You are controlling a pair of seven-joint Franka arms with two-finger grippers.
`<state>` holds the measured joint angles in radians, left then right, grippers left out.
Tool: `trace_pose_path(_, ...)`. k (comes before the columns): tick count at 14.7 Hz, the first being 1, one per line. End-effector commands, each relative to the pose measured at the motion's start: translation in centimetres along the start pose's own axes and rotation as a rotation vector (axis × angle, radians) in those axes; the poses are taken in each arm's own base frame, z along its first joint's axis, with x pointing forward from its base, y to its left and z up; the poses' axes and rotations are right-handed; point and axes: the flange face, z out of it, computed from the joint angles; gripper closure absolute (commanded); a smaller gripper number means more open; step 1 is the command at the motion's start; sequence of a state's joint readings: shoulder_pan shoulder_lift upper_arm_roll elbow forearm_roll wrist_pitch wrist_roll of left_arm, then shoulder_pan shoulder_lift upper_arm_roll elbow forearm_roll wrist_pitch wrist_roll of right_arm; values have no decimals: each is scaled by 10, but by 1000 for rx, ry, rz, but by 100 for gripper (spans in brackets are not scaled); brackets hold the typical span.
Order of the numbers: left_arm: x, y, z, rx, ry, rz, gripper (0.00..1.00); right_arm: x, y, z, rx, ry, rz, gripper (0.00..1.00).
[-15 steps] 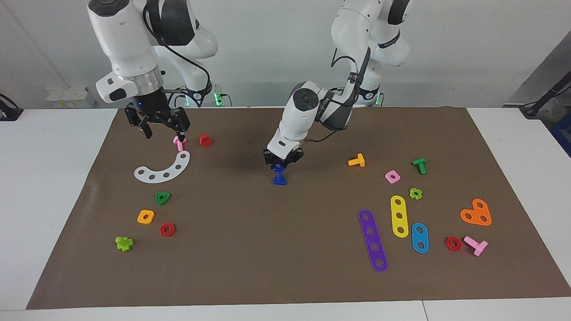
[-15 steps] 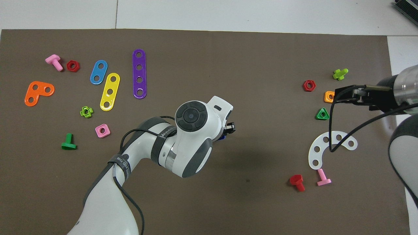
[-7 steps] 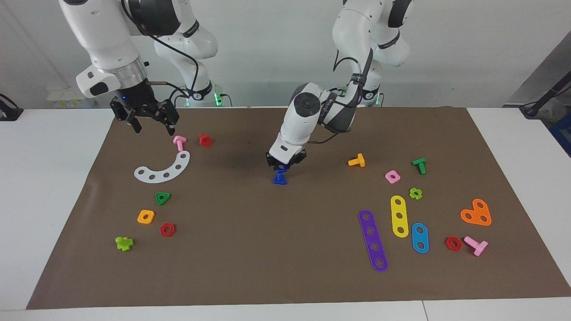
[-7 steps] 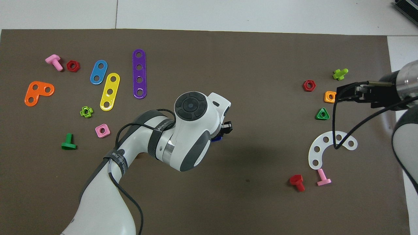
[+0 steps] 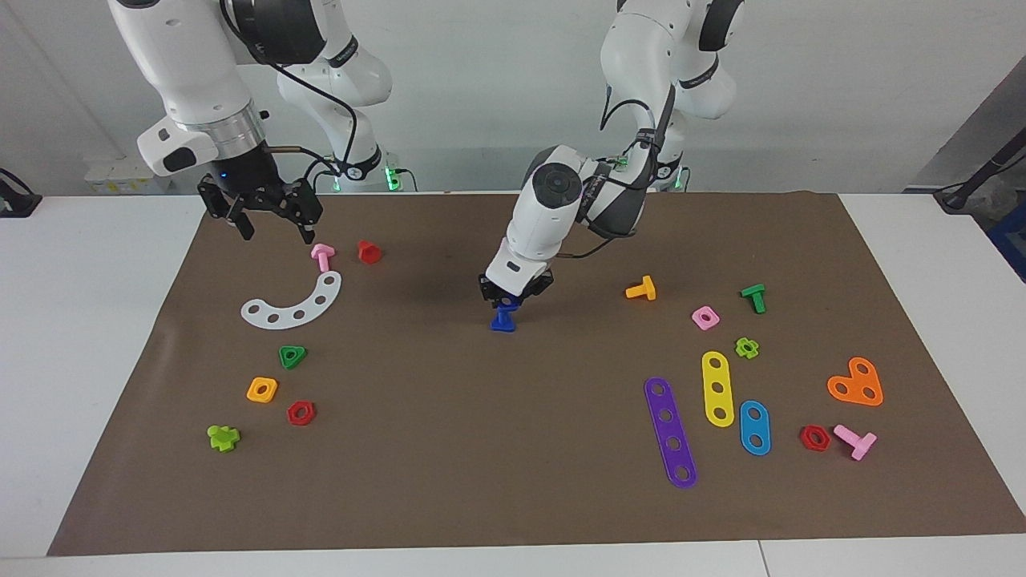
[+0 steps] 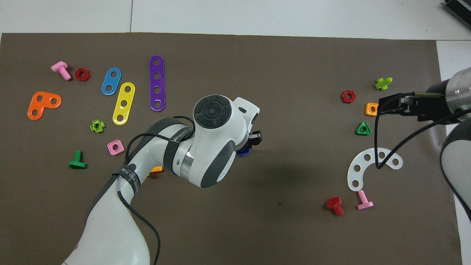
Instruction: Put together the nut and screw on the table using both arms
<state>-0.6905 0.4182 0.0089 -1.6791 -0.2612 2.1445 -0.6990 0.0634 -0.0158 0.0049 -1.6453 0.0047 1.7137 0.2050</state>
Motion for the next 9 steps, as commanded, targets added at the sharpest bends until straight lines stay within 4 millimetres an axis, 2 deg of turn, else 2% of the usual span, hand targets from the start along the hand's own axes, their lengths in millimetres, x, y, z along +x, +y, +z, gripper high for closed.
trace_pose_path(1,8,-2,10,-13,22,-3,100,7,-2,2,-17,13,-37,0)
trace_pose_path(9,-9,-9,43,14,7,6,100,-1,-3,12,-7,-23,-59,0)
